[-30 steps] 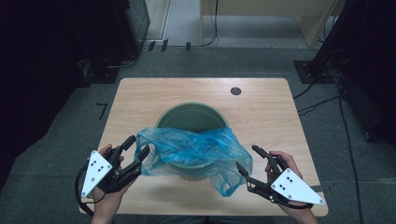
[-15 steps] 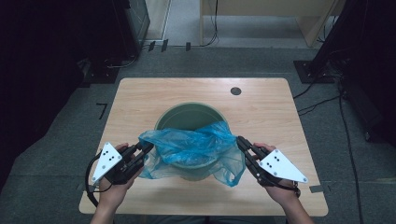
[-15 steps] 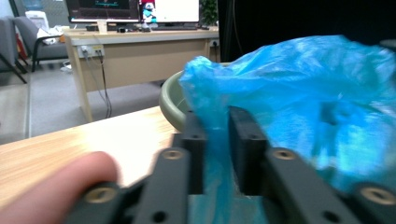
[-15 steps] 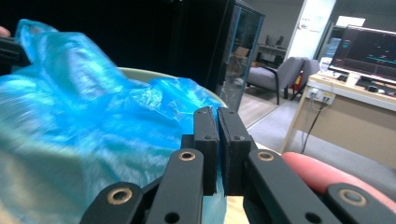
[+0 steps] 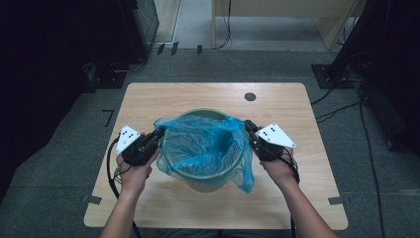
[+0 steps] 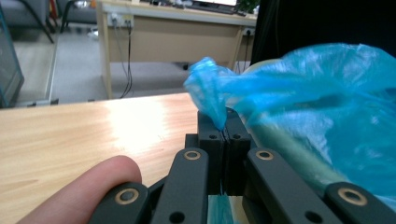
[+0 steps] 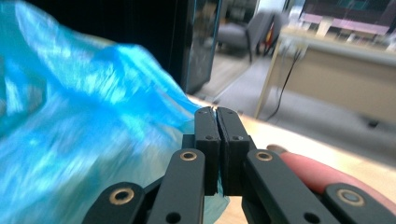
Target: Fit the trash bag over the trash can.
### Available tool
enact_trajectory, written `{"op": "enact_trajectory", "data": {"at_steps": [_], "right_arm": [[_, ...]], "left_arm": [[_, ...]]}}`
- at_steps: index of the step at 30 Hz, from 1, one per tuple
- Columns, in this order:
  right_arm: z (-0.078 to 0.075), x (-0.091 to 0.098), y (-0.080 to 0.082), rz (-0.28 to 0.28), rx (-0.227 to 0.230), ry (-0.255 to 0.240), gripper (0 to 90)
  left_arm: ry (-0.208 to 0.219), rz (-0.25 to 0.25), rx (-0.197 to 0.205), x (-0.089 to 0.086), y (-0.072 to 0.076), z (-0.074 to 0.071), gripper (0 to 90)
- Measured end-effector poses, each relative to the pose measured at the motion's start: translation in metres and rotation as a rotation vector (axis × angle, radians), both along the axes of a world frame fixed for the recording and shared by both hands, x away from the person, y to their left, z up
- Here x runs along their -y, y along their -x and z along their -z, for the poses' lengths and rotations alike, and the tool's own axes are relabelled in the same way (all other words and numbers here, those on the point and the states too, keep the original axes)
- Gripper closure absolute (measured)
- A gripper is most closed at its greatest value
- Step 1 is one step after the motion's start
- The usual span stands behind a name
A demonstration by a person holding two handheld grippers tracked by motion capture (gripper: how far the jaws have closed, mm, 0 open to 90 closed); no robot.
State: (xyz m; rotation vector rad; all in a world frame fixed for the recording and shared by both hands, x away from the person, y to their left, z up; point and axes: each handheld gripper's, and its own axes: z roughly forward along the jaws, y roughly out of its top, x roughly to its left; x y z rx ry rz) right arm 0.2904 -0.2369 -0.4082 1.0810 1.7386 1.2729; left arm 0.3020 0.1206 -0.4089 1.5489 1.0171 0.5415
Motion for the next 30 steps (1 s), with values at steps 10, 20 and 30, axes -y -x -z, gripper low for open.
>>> {"op": "enact_trajectory", "data": {"at_steps": [10, 20, 30], "right_arm": [[0.031, -0.019, -0.030, -0.012, -0.189, -0.065, 90.0], [0.089, 0.015, -0.027, 0.057, -0.351, -0.115, 90.0], [0.096, 0.058, -0.007, 0.080, -0.327, -0.225, 78.1]], "left_arm": [[0.048, -0.006, -0.292, 0.014, -0.030, 0.045, 89.6], [-0.016, -0.101, -0.416, -0.022, -0.009, 0.097, 89.6], [0.057, -0.109, -0.271, -0.053, 0.020, 0.084, 53.0]]}}
